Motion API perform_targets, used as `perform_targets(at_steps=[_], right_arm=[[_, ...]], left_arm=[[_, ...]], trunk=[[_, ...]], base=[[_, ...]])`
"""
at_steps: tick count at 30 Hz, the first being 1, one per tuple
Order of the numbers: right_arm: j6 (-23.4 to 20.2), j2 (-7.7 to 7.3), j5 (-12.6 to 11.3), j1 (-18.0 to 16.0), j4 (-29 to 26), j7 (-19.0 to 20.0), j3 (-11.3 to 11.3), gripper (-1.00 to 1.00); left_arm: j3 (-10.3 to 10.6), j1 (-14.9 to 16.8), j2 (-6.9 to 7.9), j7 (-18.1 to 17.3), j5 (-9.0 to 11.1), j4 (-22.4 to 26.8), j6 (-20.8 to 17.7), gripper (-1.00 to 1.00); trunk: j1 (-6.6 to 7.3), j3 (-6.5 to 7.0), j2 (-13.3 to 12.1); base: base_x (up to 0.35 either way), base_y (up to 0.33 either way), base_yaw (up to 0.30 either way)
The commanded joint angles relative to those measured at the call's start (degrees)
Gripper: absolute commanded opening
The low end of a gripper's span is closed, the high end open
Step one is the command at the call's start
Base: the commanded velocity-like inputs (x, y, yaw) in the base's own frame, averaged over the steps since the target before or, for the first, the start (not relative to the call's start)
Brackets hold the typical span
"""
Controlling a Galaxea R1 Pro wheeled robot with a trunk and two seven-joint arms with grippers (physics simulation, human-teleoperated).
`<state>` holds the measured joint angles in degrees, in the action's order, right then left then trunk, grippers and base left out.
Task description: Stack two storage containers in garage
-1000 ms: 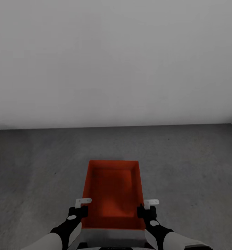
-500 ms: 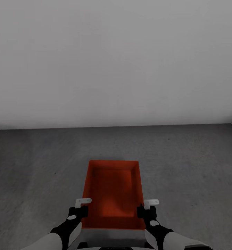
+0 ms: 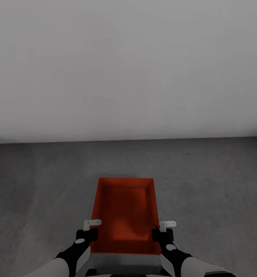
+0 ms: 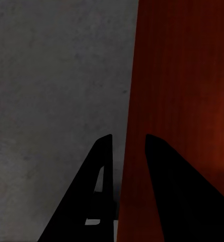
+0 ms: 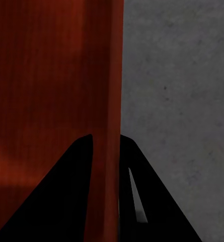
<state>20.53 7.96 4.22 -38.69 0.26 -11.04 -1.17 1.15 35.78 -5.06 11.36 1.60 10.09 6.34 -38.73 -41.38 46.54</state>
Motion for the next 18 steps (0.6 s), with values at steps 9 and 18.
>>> perform_targets(at_steps=[9,18], right_arm=[[0.06,0.13,1.66,-0.07,-0.17,-0.28,2.66,-1.0],[0.11,0.13,1.66,-0.07,-0.17,-0.27,2.66,-1.0]], left_arm=[[-0.89,-0.01,-0.04,0.6,0.34,-0.24,0.25,-1.0],[-0.89,-0.01,0.0,0.6,0.34,-0.16,0.25,-1.0]], trunk=[[-1.99,-1.65,3.66],[-3.96,-3.27,7.27]], base=[[0.0,0.0,0.0],[0.0,0.0,0.0]])
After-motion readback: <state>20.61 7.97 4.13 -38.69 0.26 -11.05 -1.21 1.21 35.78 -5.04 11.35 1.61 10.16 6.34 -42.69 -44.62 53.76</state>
